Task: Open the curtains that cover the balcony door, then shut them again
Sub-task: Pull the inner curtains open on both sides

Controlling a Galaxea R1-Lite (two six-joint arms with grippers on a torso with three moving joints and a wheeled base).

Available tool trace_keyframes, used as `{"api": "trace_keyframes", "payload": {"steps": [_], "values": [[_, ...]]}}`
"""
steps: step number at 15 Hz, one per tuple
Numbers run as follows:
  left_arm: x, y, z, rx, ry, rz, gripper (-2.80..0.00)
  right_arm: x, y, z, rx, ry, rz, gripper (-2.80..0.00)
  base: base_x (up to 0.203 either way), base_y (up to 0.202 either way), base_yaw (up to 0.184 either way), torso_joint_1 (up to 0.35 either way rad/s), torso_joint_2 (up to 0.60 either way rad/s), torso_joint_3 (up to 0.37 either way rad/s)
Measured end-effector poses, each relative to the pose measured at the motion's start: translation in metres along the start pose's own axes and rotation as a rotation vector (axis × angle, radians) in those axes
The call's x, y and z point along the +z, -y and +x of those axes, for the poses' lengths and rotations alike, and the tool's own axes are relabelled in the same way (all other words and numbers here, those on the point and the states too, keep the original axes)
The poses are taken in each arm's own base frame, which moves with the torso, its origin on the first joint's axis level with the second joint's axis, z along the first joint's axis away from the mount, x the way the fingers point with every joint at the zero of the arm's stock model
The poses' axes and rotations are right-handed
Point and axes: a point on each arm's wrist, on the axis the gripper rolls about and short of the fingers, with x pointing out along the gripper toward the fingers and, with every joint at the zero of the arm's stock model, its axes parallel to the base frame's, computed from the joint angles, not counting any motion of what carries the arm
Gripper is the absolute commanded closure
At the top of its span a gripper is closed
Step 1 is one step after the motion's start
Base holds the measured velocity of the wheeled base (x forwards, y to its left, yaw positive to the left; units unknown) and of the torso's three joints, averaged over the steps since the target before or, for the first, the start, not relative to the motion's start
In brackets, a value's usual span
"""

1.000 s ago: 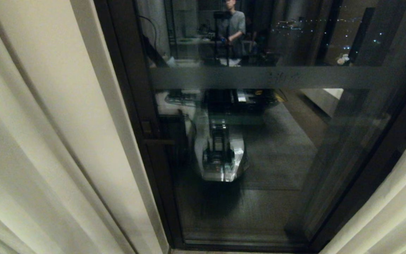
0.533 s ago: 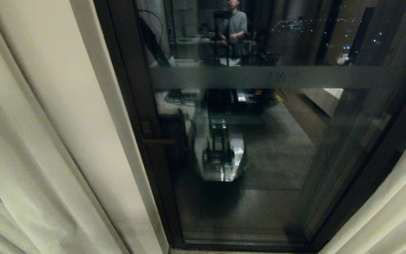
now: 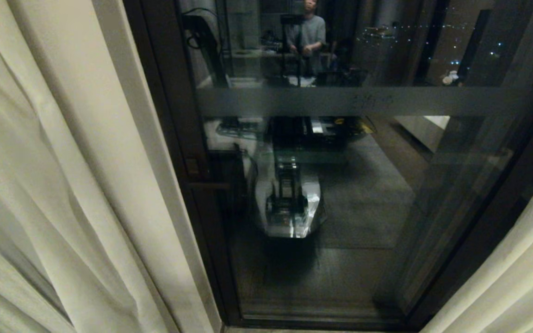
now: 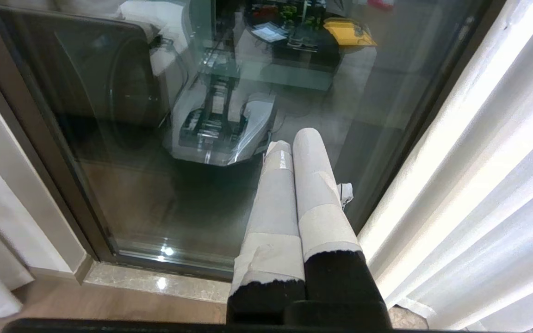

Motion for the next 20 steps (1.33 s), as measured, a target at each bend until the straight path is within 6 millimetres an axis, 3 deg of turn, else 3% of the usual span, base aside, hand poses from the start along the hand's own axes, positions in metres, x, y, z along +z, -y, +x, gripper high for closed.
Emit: {"api": "trace_keyframes", "payload": {"steps": [4,9,10,15,20], "values": [[-0.022,0.021,-0.022,-0.004,-0.089,-0.061,0.00,0.000,0.000,0.000,0.000,0.000,-0.001,0.00,0.000,0.000,0.000,0.000,0.00,0.000],[-0.016,0.040,-0.034,-0.028,-0.076,-0.057,0.00,0.000,0.000,0.000,0.000,0.000,-0.001,0.00,0.000,0.000,0.000,0.000,0.00,0.000],[-0.015,0.041,-0.035,-0.028,-0.075,-0.056,-2.80,0.000,0.000,0.000,0.000,0.000,-0.001,0.00,0.000,0.000,0.000,0.000,0.00,0.000],[-0.018,0.049,-0.048,-0.020,-0.094,-0.069,-2.80,0.000,0.000,0.000,0.000,0.000,-0.001,0.00,0.000,0.000,0.000,0.000,0.00,0.000],[-0.024,0.067,-0.081,0.006,-0.124,-0.090,-2.80,0.000,0.000,0.000,0.000,-0.001,-0.001,0.00,0.000,0.000,0.000,0.000,0.00,0.000]]}}
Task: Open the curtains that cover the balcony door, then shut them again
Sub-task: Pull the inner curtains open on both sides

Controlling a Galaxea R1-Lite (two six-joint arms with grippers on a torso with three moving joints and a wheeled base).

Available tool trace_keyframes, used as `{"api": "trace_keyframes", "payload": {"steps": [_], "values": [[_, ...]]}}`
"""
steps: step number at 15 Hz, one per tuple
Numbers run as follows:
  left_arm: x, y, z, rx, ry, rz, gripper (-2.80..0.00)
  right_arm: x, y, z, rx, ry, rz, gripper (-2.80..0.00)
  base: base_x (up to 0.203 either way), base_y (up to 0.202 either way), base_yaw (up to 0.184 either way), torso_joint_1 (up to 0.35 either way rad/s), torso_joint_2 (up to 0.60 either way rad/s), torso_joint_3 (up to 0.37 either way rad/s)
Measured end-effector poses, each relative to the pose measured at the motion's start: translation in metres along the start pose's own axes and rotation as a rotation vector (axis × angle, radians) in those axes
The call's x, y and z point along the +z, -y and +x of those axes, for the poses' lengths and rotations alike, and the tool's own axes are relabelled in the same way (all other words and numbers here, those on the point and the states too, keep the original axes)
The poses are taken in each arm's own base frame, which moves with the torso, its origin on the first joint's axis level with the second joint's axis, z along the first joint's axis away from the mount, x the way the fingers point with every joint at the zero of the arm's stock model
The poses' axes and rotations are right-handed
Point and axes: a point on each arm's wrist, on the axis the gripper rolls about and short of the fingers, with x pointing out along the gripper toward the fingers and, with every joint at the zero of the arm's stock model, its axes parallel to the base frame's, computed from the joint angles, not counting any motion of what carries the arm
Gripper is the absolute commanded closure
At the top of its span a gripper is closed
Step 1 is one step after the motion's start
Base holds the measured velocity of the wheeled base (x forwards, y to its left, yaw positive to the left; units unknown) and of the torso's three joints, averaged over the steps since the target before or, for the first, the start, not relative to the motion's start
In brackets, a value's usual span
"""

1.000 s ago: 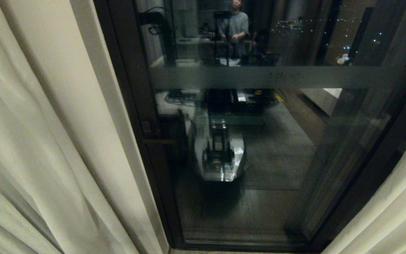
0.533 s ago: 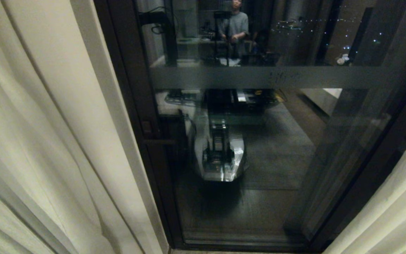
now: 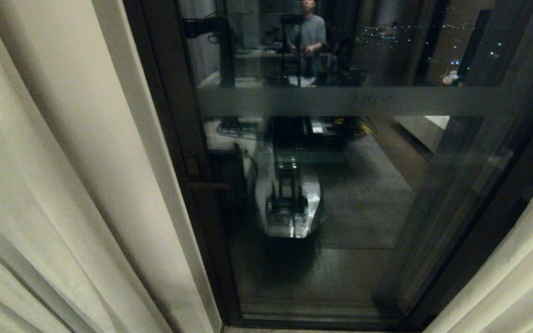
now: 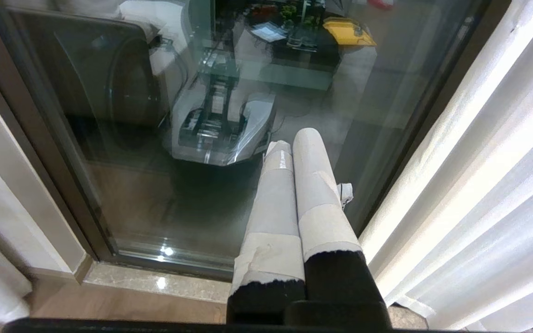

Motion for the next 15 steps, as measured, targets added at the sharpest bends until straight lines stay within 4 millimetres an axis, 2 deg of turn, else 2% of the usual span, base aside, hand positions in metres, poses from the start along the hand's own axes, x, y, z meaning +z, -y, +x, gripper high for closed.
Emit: {"api": "trace_keyframes", "payload": {"steps": [4,5,6,9,15], "values": [[-0.015,0.025,-0.043,0.041,-0.014,-0.018,-2.80,0.000,0.000,0.000,0.000,0.001,0.001,0.00,0.000,0.000,0.000,0.000,0.00,0.000],[-0.021,0.032,-0.054,0.055,-0.021,-0.025,-0.42,0.000,0.000,0.000,0.000,0.001,0.001,0.00,0.000,0.000,0.000,0.000,0.00,0.000],[-0.029,0.039,-0.067,0.073,-0.031,-0.033,0.00,0.000,0.000,0.000,0.000,0.001,0.001,0.00,0.000,0.000,0.000,0.000,0.00,0.000],[-0.043,0.056,-0.097,0.094,-0.060,-0.052,0.00,0.000,0.000,0.000,0.000,0.001,0.001,0.00,0.000,0.000,0.000,0.000,0.00,0.000],[-0.053,0.072,-0.117,0.049,-0.052,-0.044,0.00,0.000,0.000,0.000,0.000,0.000,0.001,0.00,0.000,0.000,0.000,0.000,0.00,0.000]]}}
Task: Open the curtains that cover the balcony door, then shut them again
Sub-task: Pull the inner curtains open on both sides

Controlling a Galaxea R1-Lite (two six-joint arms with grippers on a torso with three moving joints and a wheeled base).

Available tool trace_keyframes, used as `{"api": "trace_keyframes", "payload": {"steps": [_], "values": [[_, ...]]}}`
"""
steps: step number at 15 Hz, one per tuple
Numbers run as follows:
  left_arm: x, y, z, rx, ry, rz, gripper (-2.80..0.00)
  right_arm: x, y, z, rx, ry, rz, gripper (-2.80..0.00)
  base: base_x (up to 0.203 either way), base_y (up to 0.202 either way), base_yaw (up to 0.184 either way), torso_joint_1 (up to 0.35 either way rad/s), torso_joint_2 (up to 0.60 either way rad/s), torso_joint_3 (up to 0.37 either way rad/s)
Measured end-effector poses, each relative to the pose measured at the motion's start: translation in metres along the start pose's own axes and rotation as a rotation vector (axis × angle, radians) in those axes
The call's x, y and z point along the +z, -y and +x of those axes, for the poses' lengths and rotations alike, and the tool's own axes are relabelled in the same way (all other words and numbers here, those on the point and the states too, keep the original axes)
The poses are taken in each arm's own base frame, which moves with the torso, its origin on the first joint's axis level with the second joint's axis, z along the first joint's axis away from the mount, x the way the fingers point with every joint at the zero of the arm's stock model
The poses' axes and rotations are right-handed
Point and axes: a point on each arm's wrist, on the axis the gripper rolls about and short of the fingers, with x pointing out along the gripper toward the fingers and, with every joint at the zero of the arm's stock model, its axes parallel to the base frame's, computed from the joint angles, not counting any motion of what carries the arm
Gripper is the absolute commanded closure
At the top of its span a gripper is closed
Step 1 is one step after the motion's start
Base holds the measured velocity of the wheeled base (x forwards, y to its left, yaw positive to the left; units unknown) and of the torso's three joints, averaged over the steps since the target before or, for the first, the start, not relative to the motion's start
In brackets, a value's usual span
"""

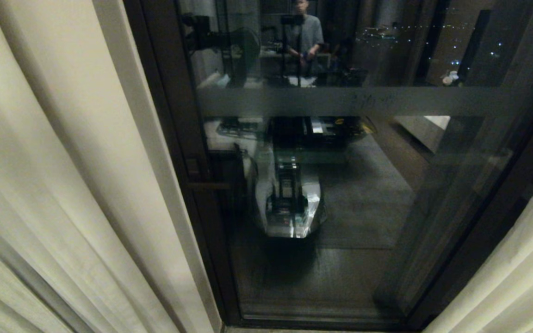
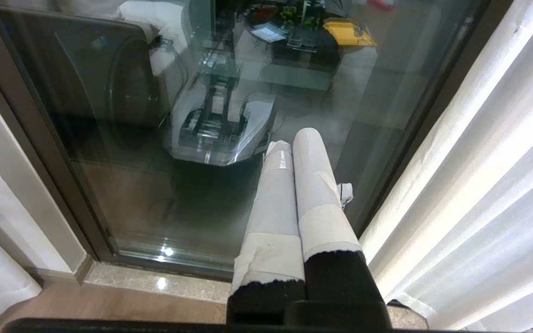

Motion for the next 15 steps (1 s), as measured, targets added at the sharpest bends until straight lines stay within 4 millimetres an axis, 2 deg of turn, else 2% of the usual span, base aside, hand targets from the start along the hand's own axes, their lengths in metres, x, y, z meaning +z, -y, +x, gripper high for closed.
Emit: {"api": "trace_keyframes", "payload": {"steps": [9,13,15], "values": [[-0.029,0.017,0.000,-0.268,-0.096,-0.037,0.00,0.000,0.000,0.000,0.000,0.000,0.000,0.00,0.000,0.000,0.000,0.000,0.00,0.000],[-0.032,0.020,0.014,-0.376,-0.116,0.031,0.00,0.000,0.000,0.000,0.000,0.000,0.000,0.00,0.000,0.000,0.000,0.000,0.00,0.000],[-0.045,0.025,0.017,-0.410,-0.176,0.044,0.00,0.000,0.000,0.000,0.000,0.000,0.000,0.00,0.000,0.000,0.000,0.000,0.00,0.000]]}}
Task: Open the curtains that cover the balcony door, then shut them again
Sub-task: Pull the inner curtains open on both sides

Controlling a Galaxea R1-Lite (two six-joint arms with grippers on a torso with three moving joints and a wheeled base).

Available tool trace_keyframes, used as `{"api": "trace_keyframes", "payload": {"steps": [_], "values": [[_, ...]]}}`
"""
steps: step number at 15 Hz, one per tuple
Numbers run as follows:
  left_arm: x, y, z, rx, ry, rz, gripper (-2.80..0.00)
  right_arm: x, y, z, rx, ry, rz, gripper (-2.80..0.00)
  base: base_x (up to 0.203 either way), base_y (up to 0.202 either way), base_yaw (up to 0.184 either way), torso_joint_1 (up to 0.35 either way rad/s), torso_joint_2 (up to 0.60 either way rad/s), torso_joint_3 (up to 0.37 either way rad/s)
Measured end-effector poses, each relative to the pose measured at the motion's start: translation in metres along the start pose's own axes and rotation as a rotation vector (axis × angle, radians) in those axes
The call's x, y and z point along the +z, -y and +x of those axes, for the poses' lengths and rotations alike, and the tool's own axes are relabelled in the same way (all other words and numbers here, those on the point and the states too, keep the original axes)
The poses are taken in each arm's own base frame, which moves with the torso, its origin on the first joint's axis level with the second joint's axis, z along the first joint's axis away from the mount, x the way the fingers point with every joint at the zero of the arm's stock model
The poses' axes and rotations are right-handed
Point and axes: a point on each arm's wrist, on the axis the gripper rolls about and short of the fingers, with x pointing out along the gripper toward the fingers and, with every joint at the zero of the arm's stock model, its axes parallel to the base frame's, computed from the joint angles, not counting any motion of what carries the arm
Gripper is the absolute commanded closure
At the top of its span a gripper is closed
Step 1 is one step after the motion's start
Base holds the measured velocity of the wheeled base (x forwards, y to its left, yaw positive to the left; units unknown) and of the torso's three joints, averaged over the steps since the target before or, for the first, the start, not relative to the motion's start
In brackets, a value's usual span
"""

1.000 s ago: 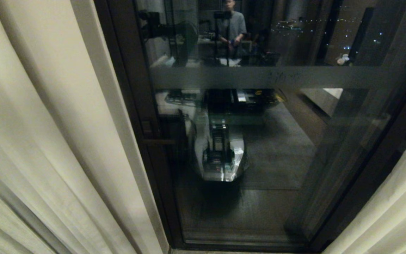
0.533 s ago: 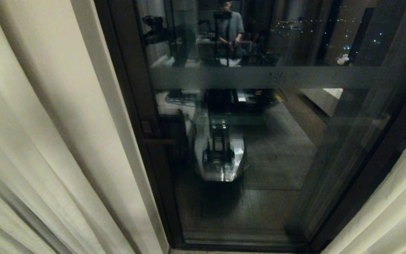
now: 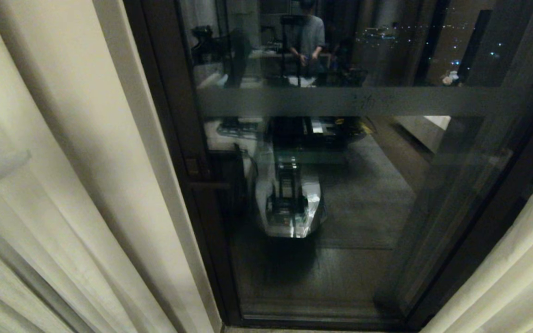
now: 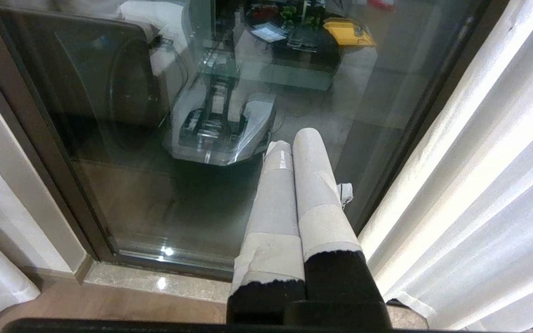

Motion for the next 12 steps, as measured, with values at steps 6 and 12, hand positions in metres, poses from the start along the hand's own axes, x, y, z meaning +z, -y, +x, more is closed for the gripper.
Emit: {"api": "trace_keyframes", "payload": {"steps": [6,12], "values": [[-0.085,0.032,-0.017,0.046,-0.288,0.060,0.00,0.000,0.000,0.000,0.000,0.000,0.000,0.00,0.000,0.000,0.000,0.000,0.00,0.000],[-0.168,0.041,-0.073,0.209,-0.221,0.093,0.00,0.000,0.000,0.000,-0.001,0.000,0.000,0.00,0.000,0.000,0.000,0.000,0.00,0.000]]}}
